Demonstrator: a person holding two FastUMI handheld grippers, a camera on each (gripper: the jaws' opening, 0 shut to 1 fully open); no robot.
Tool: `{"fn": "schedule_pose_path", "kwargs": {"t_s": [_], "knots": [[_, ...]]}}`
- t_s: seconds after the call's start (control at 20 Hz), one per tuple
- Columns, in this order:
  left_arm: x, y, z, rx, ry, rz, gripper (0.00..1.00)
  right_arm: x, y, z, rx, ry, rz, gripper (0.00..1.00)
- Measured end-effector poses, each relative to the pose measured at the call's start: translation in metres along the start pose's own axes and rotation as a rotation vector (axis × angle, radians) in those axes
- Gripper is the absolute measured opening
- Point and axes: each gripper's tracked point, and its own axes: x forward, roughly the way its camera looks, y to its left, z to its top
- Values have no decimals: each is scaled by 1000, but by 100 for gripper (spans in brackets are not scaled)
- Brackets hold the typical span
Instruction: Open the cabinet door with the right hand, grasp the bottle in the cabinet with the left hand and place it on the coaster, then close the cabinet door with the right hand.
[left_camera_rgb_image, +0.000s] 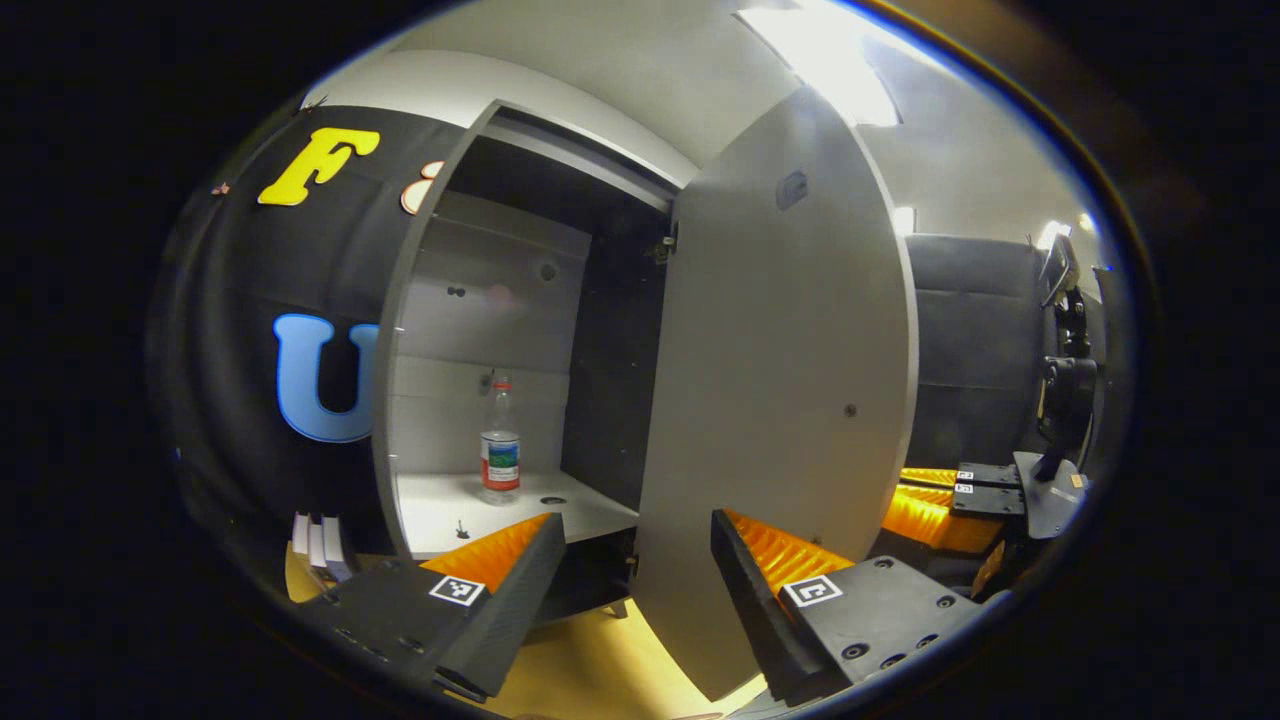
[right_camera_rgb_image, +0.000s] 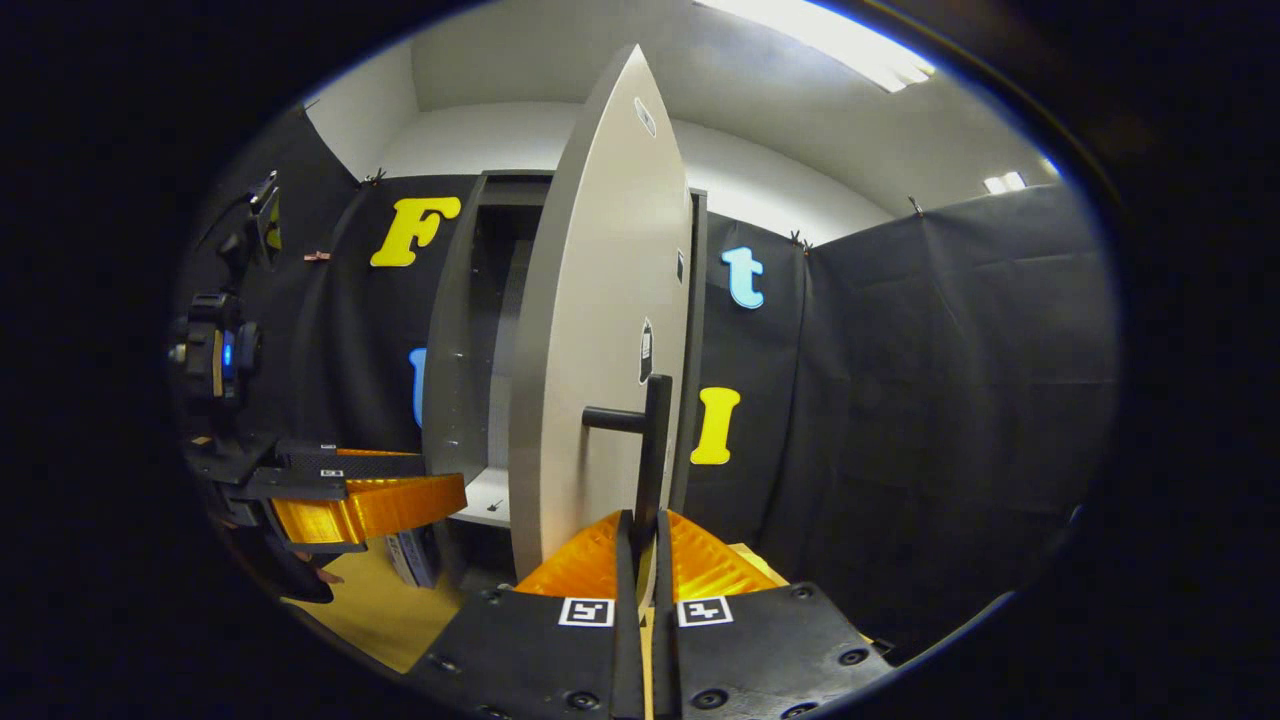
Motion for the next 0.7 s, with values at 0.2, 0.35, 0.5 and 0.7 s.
{"fn": "schedule_pose_path", "kwargs": {"t_s": [0.2,0.35,0.5,0.7], "knots": [[35,-22,-7,-6,12,-11,93,-1,-27,-1,-13,-3,34,8],[54,-33,-8,0,14,-1,93,-2,-45,-1,7,-4,83,8],[74,-42,-5,11,-4,19,93,4,-69,-4,58,5,120,8],[97,-42,-4,31,-19,69,93,6,-98,-2,24,-4,114,5]]}}
